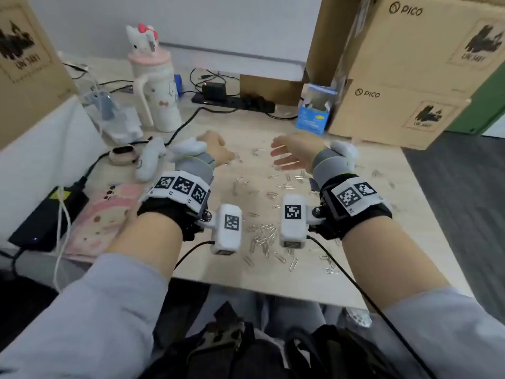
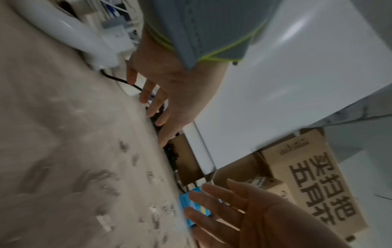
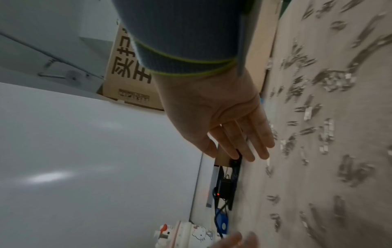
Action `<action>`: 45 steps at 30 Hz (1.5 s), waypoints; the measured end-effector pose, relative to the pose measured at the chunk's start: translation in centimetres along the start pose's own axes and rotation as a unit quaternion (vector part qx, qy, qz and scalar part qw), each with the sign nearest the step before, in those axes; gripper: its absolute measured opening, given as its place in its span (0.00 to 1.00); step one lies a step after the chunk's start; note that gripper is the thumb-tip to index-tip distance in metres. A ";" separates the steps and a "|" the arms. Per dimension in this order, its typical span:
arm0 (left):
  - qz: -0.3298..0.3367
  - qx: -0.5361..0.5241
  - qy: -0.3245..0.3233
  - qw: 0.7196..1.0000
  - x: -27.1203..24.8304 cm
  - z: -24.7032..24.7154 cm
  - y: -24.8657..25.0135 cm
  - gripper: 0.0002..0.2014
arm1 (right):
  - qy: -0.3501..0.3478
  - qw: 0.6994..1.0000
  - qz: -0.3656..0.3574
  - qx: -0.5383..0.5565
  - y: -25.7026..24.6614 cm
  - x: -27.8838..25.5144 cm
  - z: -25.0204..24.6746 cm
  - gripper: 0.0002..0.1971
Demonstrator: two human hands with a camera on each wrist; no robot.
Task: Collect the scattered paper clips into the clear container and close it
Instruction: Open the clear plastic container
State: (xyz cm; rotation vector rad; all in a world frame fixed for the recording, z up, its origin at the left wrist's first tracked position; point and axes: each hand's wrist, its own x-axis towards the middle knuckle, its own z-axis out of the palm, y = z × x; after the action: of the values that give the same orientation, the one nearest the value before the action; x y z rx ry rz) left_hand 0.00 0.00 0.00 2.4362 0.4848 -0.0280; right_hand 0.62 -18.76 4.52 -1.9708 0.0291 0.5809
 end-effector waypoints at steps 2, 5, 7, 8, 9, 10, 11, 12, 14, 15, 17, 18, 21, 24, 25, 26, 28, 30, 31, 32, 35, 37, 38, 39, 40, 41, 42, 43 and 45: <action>-0.043 0.087 -0.033 0.995 -0.9 0.7 -1.6 0.35 | 0.007 1.000 -0.006 0.013 0.7 -0.3 0.5 0.09; -0.058 0.134 -0.041 0.988 -1.8 1.9 -3.3 0.35 | 0.006 0.999 -0.014 0.030 1.6 -0.6 1.0 0.09; -0.035 0.106 -0.025 0.993 -1.9 2.5 -4.4 0.30 | -0.001 0.999 -0.016 0.041 2.0 -0.8 1.2 0.09; -0.028 0.066 -0.005 0.997 -1.9 2.7 -5.1 0.29 | -0.007 0.999 -0.021 0.038 2.1 -0.7 1.4 0.10; -0.022 0.024 0.010 0.999 -1.9 2.9 -5.9 0.28 | -0.013 0.999 -0.023 0.036 2.3 -0.7 1.5 0.12; -0.009 -0.006 0.018 1.000 -2.0 3.1 -6.4 0.29 | -0.017 0.999 -0.021 0.037 2.4 -0.8 1.7 0.13; 0.004 -0.023 0.022 0.999 -2.2 3.3 -6.9 0.29 | -0.023 0.999 -0.021 0.040 2.5 -0.7 1.8 0.13; 0.013 -0.030 0.028 0.999 -2.5 3.4 -7.2 0.29 | -0.029 0.998 -0.022 0.045 2.5 -0.7 2.0 0.14; 0.027 -0.056 0.042 0.997 -2.8 3.3 -7.4 0.29 | -0.048 0.997 -0.025 0.063 2.5 -0.7 2.3 0.13; 0.037 -0.073 0.046 0.996 -2.9 3.1 -7.2 0.28 | -0.059 0.995 -0.028 0.074 2.4 -0.7 2.5 0.12; 0.051 -0.091 0.047 0.993 -3.0 2.4 -6.5 0.29 | -0.079 0.992 -0.040 0.089 1.9 -0.7 2.9 0.10; 0.061 -0.093 0.045 0.993 -3.1 2.0 -5.9 0.31 | -0.084 0.991 -0.048 0.094 1.6 -0.7 3.1 0.09; 0.098 -0.097 0.011 0.990 -3.5 0.8 -3.1 0.42 | -0.076 0.991 -0.071 0.078 0.9 -0.3 3.7 0.14; 0.131 -0.090 -0.013 0.987 -3.3 0.5 -0.8 0.46 | -0.058 0.995 -0.084 0.014 0.4 0.5 4.4 0.20; 0.143 -0.085 -0.016 0.986 -3.2 0.4 -0.4 0.47 | -0.040 0.995 -0.090 -0.004 0.3 0.8 4.6 0.20; 0.153 -0.079 -0.013 0.985 -3.2 0.3 -0.1 0.47 | -0.020 0.995 -0.097 -0.018 0.3 0.9 4.7 0.18; 0.164 -0.074 -0.010 0.984 -3.2 0.1 0.1 0.49 | 0.008 0.994 -0.104 -0.023 0.4 1.3 4.7 0.21; 0.164 -0.076 -0.009 0.984 -3.1 -0.1 -0.1 0.50 | 0.022 0.995 -0.093 -0.015 0.4 1.7 4.8 0.32; 0.164 -0.072 -0.005 0.984 -3.1 -0.1 -0.2 0.50 | 0.022 0.996 -0.088 -0.014 0.4 1.9 4.9 0.35; 0.165 -0.073 -0.001 0.984 -3.2 -0.1 -0.4 0.50 | 0.015 0.996 -0.086 -0.013 0.5 2.0 5.0 0.34; 0.156 -0.105 -0.003 0.982 -2.8 0.1 -1.4 0.50 | 0.006 0.996 -0.082 -0.046 0.5 2.8 5.8 0.28; 0.140 -0.120 -0.018 0.983 -2.4 0.3 -2.4 0.50 | 0.003 0.991 -0.091 -0.094 0.6 3.1 6.2 0.28; 0.131 -0.129 -0.033 0.982 -2.3 0.3 -2.9 0.51 | -0.006 0.988 -0.102 -0.117 0.7 3.1 6.3 0.26; 0.117 -0.141 -0.048 0.982 -2.0 0.4 -3.5 0.51 | -0.023 0.983 -0.118 -0.136 0.7 3.3 6.5 0.22; 0.106 -0.149 -0.059 0.981 -1.7 0.4 -4.1 0.51 | -0.038 0.979 -0.135 -0.151 0.7 3.3 6.6 0.21; 0.096 -0.153 -0.064 0.981 -1.6 0.4 -4.5 0.50 | -0.050 0.974 -0.151 -0.160 0.7 3.4 6.7 0.21; 0.095 -0.156 -0.065 0.981 -1.5 0.4 -5.0 0.48 | -0.055 0.971 -0.164 -0.165 0.7 3.5 6.8 0.20; 0.091 -0.159 -0.065 0.981 -1.3 0.4 -5.5 0.47 | -0.056 0.968 -0.176 -0.168 0.7 3.8 7.0 0.20; 0.083 -0.165 -0.059 0.981 -1.3 0.5 -6.6 0.40 | -0.068 0.969 -0.190 -0.144 0.6 4.2 7.5 0.22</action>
State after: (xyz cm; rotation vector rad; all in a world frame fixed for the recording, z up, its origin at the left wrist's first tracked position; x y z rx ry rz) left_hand -3.45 4.03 -4.19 2.1252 0.2115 -0.0197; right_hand 1.28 -11.70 -0.33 -2.1349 -0.5346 0.4832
